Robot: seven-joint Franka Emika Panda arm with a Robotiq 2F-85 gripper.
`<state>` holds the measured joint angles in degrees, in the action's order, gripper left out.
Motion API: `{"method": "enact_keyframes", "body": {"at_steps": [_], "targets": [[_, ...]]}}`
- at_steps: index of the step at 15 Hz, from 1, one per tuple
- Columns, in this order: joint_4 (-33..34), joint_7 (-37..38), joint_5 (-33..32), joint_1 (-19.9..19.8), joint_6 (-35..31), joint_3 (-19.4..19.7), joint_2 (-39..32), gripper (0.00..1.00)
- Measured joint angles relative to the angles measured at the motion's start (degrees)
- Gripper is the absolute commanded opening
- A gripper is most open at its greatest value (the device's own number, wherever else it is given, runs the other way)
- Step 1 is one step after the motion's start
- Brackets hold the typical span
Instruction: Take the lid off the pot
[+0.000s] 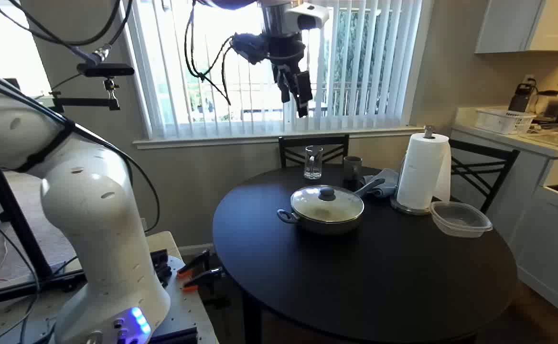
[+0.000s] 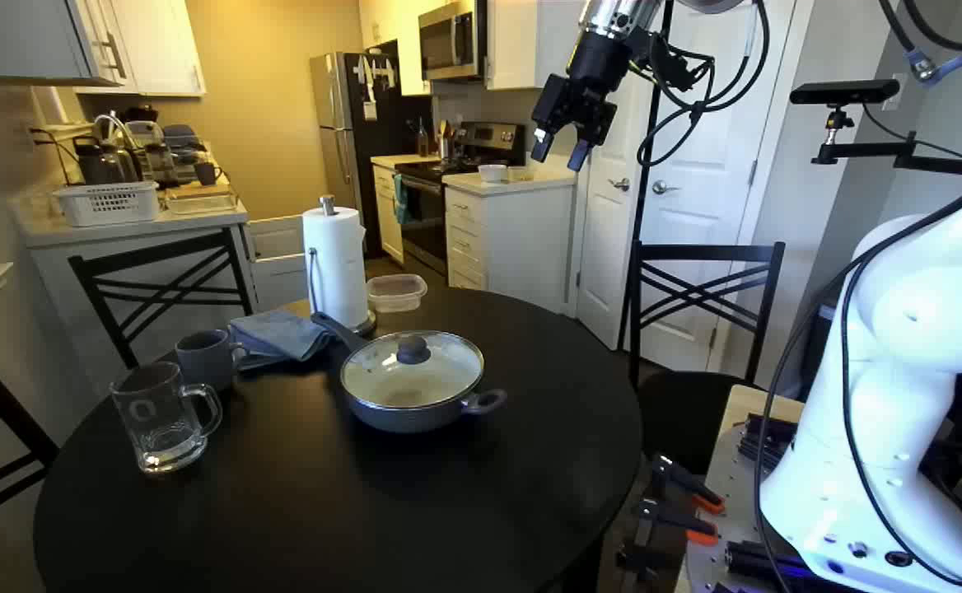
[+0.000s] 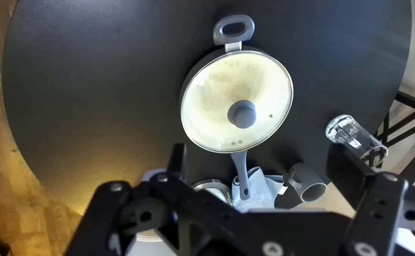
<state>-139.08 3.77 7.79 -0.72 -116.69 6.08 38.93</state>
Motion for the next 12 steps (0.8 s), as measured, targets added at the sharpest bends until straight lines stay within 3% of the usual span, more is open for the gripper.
{"method": "enact_keyframes", "body": {"at_steps": [9, 12], "targets": [[0.11, -0.05, -0.22, 0.00, -0.17, -0.17, -0.07, 1.00], [1.68, -0.10, -3.13, 0.00, -1.79, -2.28, -1.91, 1.00]]}}
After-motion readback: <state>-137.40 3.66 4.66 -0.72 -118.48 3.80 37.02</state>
